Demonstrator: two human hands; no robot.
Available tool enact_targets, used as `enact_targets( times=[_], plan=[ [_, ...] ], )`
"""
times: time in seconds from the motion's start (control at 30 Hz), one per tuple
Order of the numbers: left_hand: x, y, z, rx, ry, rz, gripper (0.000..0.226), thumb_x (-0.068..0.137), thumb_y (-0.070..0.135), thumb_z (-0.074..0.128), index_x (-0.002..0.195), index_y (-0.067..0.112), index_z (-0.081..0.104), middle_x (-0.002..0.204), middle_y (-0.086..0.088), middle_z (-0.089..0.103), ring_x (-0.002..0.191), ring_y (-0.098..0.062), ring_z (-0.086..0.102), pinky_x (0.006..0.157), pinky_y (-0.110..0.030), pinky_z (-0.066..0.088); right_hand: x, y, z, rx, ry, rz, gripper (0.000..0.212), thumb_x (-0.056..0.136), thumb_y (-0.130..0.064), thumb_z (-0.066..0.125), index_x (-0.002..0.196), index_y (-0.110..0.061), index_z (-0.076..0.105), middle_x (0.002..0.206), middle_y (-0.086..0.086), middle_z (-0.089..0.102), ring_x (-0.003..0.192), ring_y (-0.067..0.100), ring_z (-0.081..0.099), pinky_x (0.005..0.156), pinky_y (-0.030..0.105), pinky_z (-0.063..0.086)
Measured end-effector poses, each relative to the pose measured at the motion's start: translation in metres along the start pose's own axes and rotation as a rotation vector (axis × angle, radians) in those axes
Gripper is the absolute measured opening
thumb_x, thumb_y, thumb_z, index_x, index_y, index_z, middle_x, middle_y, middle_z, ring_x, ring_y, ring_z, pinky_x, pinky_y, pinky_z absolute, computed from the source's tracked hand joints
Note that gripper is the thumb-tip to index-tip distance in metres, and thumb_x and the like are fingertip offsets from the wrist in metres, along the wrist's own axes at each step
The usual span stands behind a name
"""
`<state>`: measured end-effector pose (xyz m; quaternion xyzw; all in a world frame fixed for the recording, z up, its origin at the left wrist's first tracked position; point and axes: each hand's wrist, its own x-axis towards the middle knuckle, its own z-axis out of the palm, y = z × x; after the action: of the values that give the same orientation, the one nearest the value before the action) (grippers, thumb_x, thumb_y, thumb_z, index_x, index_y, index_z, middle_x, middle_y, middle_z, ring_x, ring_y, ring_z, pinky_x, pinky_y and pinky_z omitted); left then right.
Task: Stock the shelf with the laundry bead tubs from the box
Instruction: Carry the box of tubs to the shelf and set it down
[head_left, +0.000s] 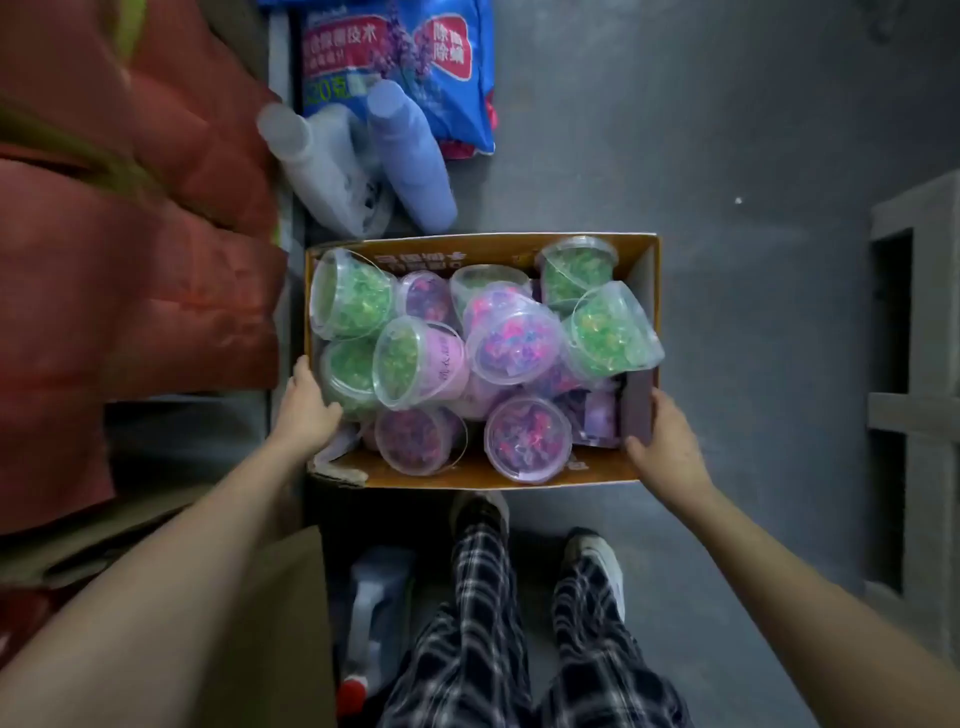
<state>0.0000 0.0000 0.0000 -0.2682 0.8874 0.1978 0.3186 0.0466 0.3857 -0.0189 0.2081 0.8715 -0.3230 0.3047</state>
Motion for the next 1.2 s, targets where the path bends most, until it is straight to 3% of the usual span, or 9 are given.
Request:
enact_targets(
  times=[0.1,0.17,0.23,0.33,0.47,0.63,0.83,1.03,1.2],
  plan=[
    [0.022,-0.002,0.011,-0.045,0.1,-0.075,0.084,0.087,0.002,0.056,0.149,0.002,0.0,0.154,-0.024,0.012,0.141,-0.037,0.019,0.115,-0.042,0.021,0.022,-0.004,0.009,0.061,0.064,-0.037,0.047,0.082,-0.038,0.042,0.123,-0.016,0.044,0.11,0.011,0.057,0.096,0.029,0.059,0.074,0.038,0.048],
    [0.036,-0.006,0.017,-0.054,0.119,-0.099,0.085,0.086,-0.002,0.055,0.15,0.004,-0.001,0.154,-0.024,0.013,0.141,-0.037,0.019,0.114,-0.041,0.021,0.035,-0.003,0.016,0.083,0.109,-0.041,0.049,0.081,-0.046,0.033,0.12,-0.02,0.045,0.107,0.009,0.057,0.094,0.027,0.06,0.072,0.037,0.048],
    [0.049,-0.011,0.021,-0.055,0.11,-0.083,0.084,0.085,-0.001,0.056,0.15,0.007,0.004,0.15,-0.026,0.024,0.137,-0.041,0.027,0.111,-0.044,0.026,0.044,-0.004,0.017,0.095,0.172,-0.041,0.042,0.085,-0.033,0.041,0.123,-0.016,0.045,0.114,0.013,0.058,0.1,0.033,0.059,0.075,0.033,0.045],
    [0.064,-0.017,0.022,-0.065,0.133,-0.073,0.071,0.087,0.008,0.059,0.146,0.011,0.021,0.137,-0.027,0.044,0.125,-0.045,0.042,0.101,-0.046,0.035,0.053,-0.002,0.017,0.155,0.215,0.086,0.05,0.09,-0.009,0.05,0.138,-0.009,0.034,0.127,0.023,0.054,0.111,0.042,0.053,0.082,0.037,0.042],
    [0.078,-0.024,0.024,-0.077,0.166,-0.067,0.053,0.088,0.008,0.056,0.138,0.01,0.039,0.131,-0.027,0.051,0.121,-0.045,0.046,0.098,-0.044,0.038,0.08,0.008,0.012,0.059,0.15,0.196,0.047,0.089,-0.009,0.051,0.136,-0.007,0.041,0.126,0.027,0.055,0.112,0.046,0.052,0.085,0.044,0.043],
    [0.082,-0.026,0.021,-0.141,0.189,-0.059,0.037,0.087,0.004,0.056,0.124,0.005,0.053,0.12,-0.026,0.058,0.113,-0.043,0.053,0.091,-0.042,0.041,0.094,0.011,0.007,-0.016,0.152,0.24,0.034,0.084,-0.004,0.05,0.118,-0.003,0.056,0.111,0.027,0.061,0.103,0.048,0.055,0.08,0.046,0.046],
    [0.062,-0.02,0.002,-0.18,0.187,-0.007,0.031,0.087,-0.001,0.053,0.117,0.003,0.059,0.107,-0.026,0.062,0.103,-0.042,0.056,0.087,-0.042,0.042,0.076,0.004,-0.019,0.048,0.198,0.171,0.031,0.08,0.005,0.052,0.107,-0.005,0.065,0.094,0.02,0.066,0.088,0.04,0.061,0.067,0.034,0.043],
    [0.01,-0.002,-0.032,-0.184,0.164,0.057,0.023,0.087,-0.002,0.054,0.108,0.0,0.061,0.088,-0.017,0.059,0.093,-0.038,0.057,0.076,-0.032,0.034,0.025,-0.006,-0.064,0.039,0.225,0.164,0.032,0.077,0.008,0.052,0.101,-0.006,0.067,0.08,0.014,0.062,0.082,0.039,0.061,0.071,0.044,0.052],
    [-0.046,0.03,-0.08,-0.17,0.154,0.078,0.027,0.088,0.001,0.055,0.115,0.003,0.06,0.1,-0.022,0.064,0.1,-0.039,0.057,0.082,-0.038,0.04,-0.03,-0.018,-0.117,0.05,0.233,0.218,0.033,0.081,0.006,0.053,0.108,-0.009,0.064,0.08,0.011,0.059,0.071,0.029,0.056,0.064,0.04,0.051]
  ],
)
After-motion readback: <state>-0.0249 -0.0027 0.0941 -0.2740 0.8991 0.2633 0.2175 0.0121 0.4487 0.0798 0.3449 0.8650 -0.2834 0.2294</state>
